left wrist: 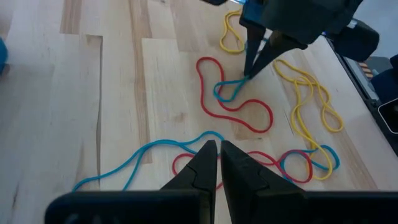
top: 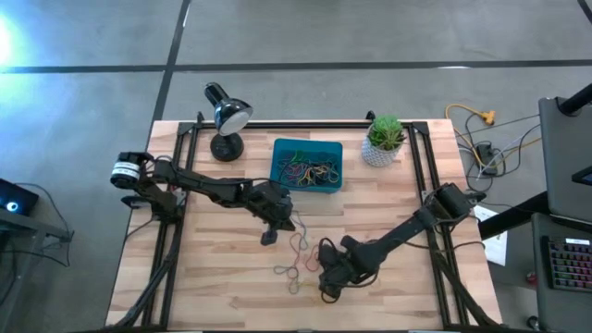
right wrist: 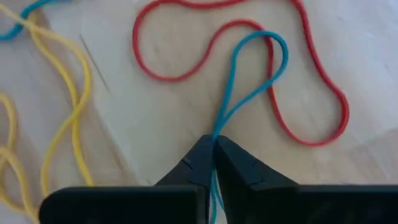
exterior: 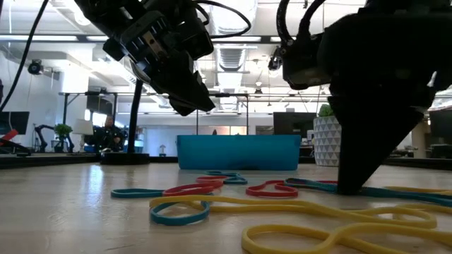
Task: Pick and place rubber bands into bin
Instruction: Put the bottom right blue rubber band into the blue bin, then put the left red rubber band into the blue bin
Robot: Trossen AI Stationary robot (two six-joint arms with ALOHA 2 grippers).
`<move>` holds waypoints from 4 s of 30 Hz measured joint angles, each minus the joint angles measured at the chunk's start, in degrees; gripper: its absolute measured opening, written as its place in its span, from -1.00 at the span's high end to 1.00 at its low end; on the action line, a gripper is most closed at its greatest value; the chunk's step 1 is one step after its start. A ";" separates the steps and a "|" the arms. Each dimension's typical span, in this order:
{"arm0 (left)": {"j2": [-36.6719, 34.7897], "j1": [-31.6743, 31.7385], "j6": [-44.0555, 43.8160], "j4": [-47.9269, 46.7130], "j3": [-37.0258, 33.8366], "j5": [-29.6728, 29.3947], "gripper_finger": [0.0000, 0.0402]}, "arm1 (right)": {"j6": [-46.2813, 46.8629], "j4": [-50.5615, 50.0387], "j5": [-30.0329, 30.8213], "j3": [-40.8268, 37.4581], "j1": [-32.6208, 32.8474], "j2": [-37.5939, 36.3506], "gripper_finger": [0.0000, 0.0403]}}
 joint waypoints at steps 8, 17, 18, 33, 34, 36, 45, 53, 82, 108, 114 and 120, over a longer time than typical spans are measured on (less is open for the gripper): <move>-0.02 0.00 0.21 0.01 0.00 0.02 0.97 | -4.83 0.48 -0.62 -0.36 0.09 -6.22 0.96; -0.03 0.00 0.35 0.14 0.00 0.02 0.97 | -10.14 0.39 2.94 -0.37 -0.50 -14.00 0.96; -0.01 0.00 0.35 0.12 0.00 0.02 0.97 | -10.65 0.13 3.92 -0.37 -0.82 -14.62 0.96; -0.48 0.00 -0.47 -0.08 0.00 0.02 0.97 | -22.00 -13.33 13.21 -0.28 -12.32 -22.62 0.96; -0.52 0.01 -1.15 -0.01 0.02 0.02 0.97 | -23.17 -14.09 13.88 -0.28 -13.55 -22.93 0.96; -0.58 0.00 -1.73 -0.06 0.02 0.00 0.97 | -26.01 -14.82 14.38 -0.28 -16.46 -23.77 0.96; -0.66 -0.02 -4.93 -0.12 0.07 0.04 0.97 | -37.39 -13.76 14.28 -0.11 -29.33 -26.16 0.96; -0.66 -0.11 -7.77 -1.85 0.07 0.09 0.97 | -47.91 -8.72 10.44 -0.64 -40.05 -26.58 0.96; -0.66 -0.74 -10.21 -7.25 -0.21 -2.39 0.97 | -48.21 18.64 -13.01 -16.14 -53.75 -26.45 0.73; 0.11 -0.76 17.46 1.97 -3.29 -4.15 0.97 | -38.48 2.43 -17.18 -15.15 -32.97 -37.89 0.04; 3.86 -0.90 22.31 1.74 -0.55 -3.87 0.97 | -24.98 0.56 -5.66 -15.54 -20.60 -42.99 0.04; 7.63 -1.73 29.00 1.32 4.45 -3.69 0.97 | -10.51 -2.72 5.21 -15.65 -8.92 -44.80 0.04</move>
